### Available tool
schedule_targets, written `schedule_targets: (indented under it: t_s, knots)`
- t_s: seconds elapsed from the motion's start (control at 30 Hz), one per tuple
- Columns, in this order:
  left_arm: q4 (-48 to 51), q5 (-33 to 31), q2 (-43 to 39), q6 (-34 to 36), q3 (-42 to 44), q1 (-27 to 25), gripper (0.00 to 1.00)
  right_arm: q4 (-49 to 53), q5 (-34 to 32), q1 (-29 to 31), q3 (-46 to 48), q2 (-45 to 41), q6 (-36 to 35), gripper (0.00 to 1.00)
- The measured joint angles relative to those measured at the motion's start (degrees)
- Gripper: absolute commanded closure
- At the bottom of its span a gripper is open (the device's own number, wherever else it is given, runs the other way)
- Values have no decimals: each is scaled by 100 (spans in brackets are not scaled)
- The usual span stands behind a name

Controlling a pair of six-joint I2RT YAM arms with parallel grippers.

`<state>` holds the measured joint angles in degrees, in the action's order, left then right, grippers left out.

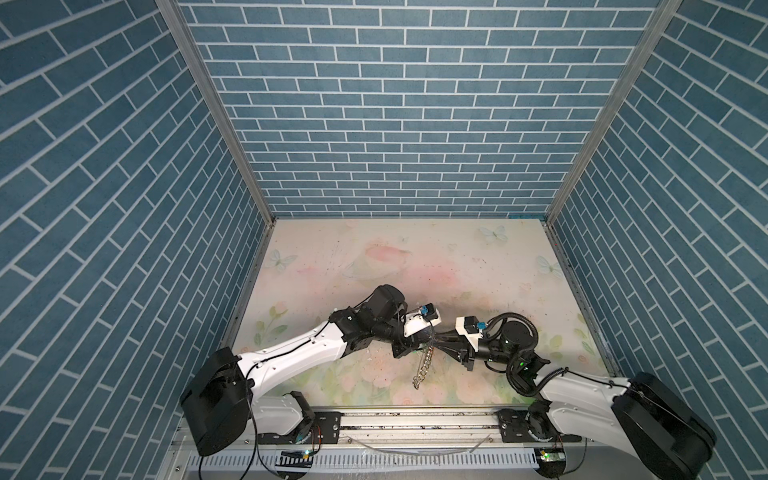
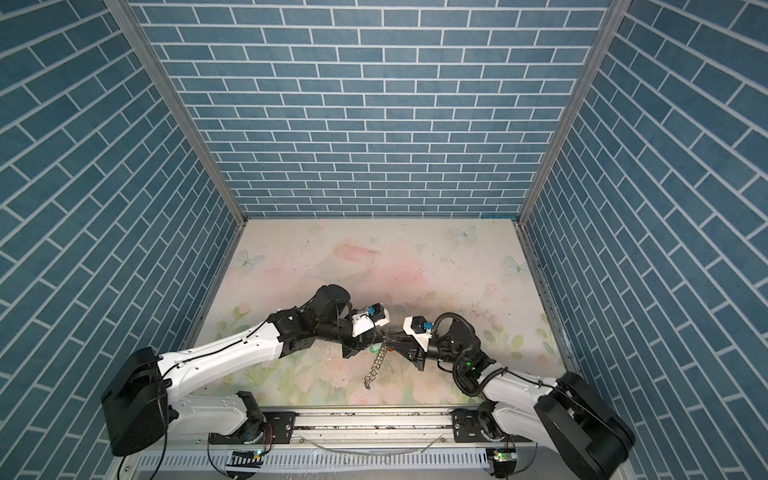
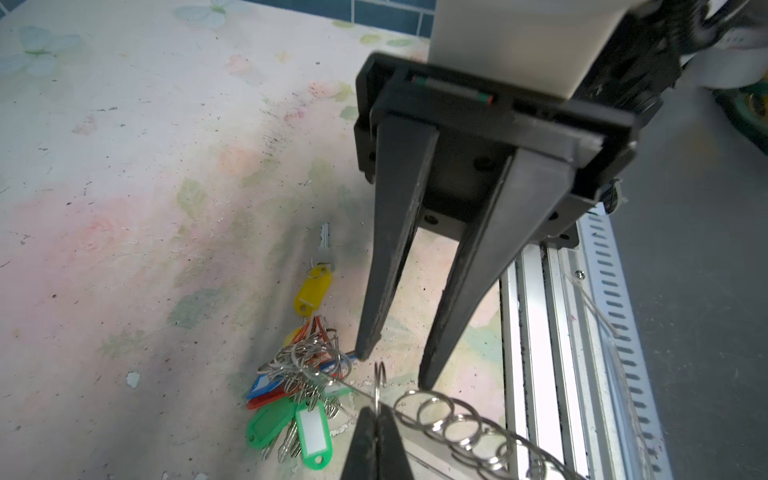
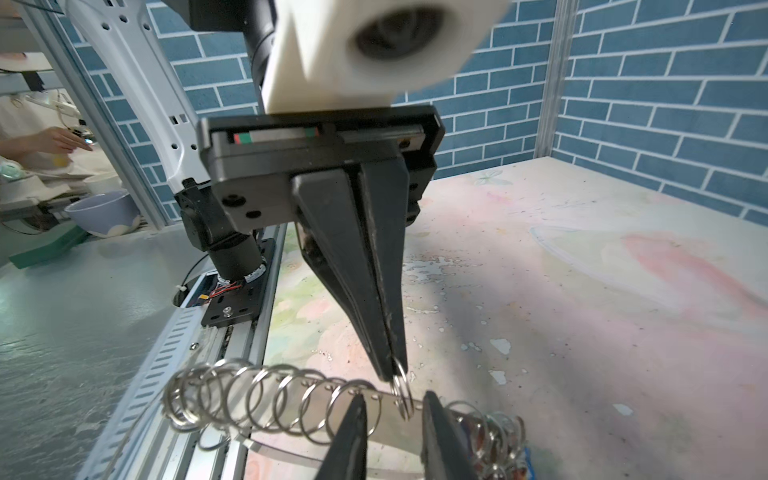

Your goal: Put the keys on the keyring

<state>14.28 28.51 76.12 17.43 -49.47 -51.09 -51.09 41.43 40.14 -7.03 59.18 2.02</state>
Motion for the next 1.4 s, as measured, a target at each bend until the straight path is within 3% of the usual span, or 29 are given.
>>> schedule_targets:
  t_s: [0.13, 0.4, 1.4]
  knots:
    - [769, -286, 404, 225, -487, -118, 100, 455, -92, 0, -2, -236, -179, 76]
    - [1711, -479, 684, 568, -1141, -216, 100, 424, 44, -2, -2, 361, -184, 78]
    - [2144, -243, 726, 892, -1266, -243, 100, -791, 756, -7, -96, 1248, 264, 88]
